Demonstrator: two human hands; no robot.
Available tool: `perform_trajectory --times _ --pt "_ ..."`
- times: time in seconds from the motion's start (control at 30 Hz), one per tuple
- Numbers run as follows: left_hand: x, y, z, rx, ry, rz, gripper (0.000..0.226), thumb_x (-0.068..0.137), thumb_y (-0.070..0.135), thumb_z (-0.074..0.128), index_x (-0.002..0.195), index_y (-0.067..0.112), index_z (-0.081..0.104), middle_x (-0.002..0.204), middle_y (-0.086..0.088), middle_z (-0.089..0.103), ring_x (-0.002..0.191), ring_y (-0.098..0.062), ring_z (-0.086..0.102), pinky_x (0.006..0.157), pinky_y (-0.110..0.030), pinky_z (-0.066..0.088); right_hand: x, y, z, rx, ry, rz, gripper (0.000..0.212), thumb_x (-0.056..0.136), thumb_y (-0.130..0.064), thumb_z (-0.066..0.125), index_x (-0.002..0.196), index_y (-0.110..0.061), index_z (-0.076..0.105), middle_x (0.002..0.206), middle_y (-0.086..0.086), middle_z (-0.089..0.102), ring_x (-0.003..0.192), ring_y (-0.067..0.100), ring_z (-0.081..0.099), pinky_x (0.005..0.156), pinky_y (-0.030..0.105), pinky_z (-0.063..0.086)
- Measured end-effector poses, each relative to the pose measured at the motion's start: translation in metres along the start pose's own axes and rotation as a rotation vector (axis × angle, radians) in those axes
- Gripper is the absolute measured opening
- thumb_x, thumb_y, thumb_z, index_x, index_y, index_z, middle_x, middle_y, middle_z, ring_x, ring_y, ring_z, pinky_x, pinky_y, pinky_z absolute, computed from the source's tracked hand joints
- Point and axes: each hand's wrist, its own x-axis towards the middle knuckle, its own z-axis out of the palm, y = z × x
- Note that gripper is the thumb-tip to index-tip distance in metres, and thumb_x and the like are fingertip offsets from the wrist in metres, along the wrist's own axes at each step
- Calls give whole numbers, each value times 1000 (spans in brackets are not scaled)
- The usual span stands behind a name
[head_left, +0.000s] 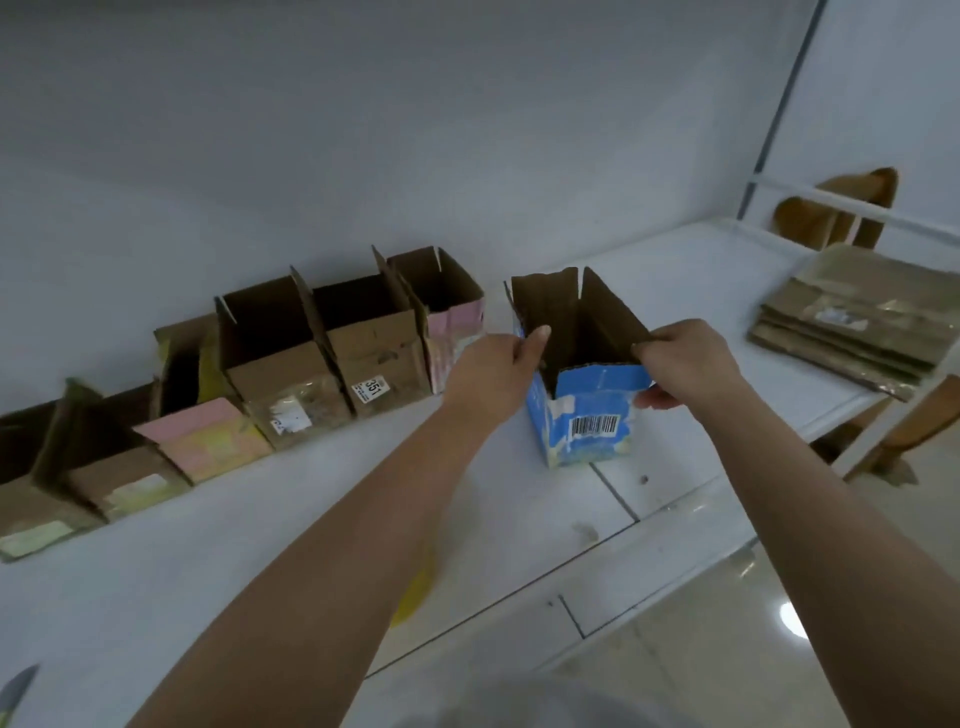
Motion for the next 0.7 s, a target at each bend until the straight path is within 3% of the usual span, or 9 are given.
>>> perform_trajectory --times 0.1,0.2,0.3,0.4,0.5,0.7 --pt "20 -12 -8 140 197 -32 49 96 59 36 84 19 61 86 -5 64 95 -25 60 75 -37 52 34 -6 -9 67 -43 -30 20 80 -19 52 82 -2 64 77 15 72 55 28 71 73 44 61" --pt "37 -35 -20 512 413 -43 38 93 46 55 119 19 61 122 -8 57 121 -30 44 97 -43 44 58 -14 -8 103 -82 -39 26 81 -24 52 89 -1 61 82 17 70 55 29 71 72 45 61" --pt "53 -40 -26 704 340 -97 39 93 38 58 127 20 55 148 -12 36 142 -37 19 114 -56 20 76 -24 2 147 -85 -76 19 84 -24 51 81 -5 55 71 14 66 58 32 71 77 51 59" --pt "66 -40 -24 809 218 -178 32 94 33 59 125 25 58 158 -13 18 147 -40 -3 115 -63 7 89 -36 18 185 -135 -128 28 90 -35 57 77 -11 57 71 7 61 64 29 72 78 46 60" --pt "70 -46 -23 806 234 -224 25 93 26 61 118 30 65 157 -11 24 148 -38 -1 115 -63 4 100 -41 34 191 -218 -160 34 86 -46 67 88 -12 61 77 5 62 75 28 73 80 40 60" --pt "67 -50 -27 797 313 -233 21 96 29 57 112 35 69 155 -9 30 147 -36 3 115 -61 2 112 -59 66 225 -294 -187 23 93 -27 63 94 -4 60 89 10 65 88 25 71 85 41 58"
